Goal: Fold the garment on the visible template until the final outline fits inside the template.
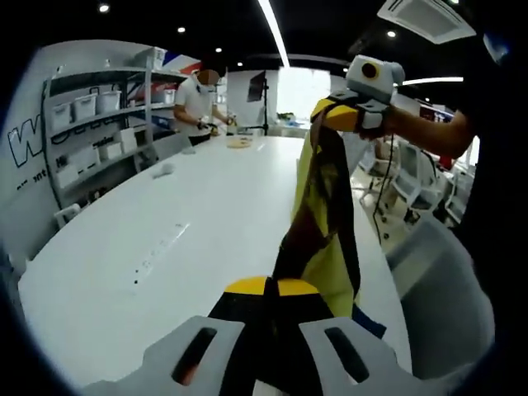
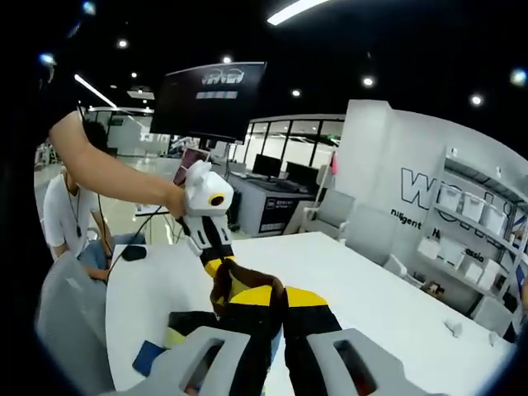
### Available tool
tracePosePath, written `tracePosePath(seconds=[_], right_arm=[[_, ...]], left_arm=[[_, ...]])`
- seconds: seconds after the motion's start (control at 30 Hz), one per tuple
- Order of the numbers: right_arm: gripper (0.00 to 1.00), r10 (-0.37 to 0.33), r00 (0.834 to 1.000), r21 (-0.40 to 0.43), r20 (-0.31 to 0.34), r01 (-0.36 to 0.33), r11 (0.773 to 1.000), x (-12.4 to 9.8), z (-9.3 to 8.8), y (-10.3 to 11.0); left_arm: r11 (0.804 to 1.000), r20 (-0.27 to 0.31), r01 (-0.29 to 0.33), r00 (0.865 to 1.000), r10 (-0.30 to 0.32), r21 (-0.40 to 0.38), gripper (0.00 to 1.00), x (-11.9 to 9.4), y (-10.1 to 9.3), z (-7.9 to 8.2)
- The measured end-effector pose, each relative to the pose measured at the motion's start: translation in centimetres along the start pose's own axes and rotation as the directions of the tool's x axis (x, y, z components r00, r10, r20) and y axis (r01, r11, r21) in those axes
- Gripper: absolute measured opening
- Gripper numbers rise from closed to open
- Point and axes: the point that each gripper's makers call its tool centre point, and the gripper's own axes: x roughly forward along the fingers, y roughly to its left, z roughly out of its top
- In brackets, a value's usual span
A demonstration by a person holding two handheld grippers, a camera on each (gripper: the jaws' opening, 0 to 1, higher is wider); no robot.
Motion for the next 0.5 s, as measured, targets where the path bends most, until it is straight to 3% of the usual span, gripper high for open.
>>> tracePosePath(seconds=[0.27,0.5], right_arm=[[0.0,-0.042,0.998,-0.026,-0.053,0.04,0.999,2.2,-2.6,-1.7],[0.0,-0.067,0.994,-0.049,-0.081,0.064,0.997,4.7,-4.8,-2.9]], left_arm=[[0.994,-0.002,-0.105,0.995,0.105,-0.01,0.07,-0.7,1.4,0.1],[0.974,-0.034,-0.225,0.974,0.224,-0.034,0.07,-1.0,4.2,-0.6]])
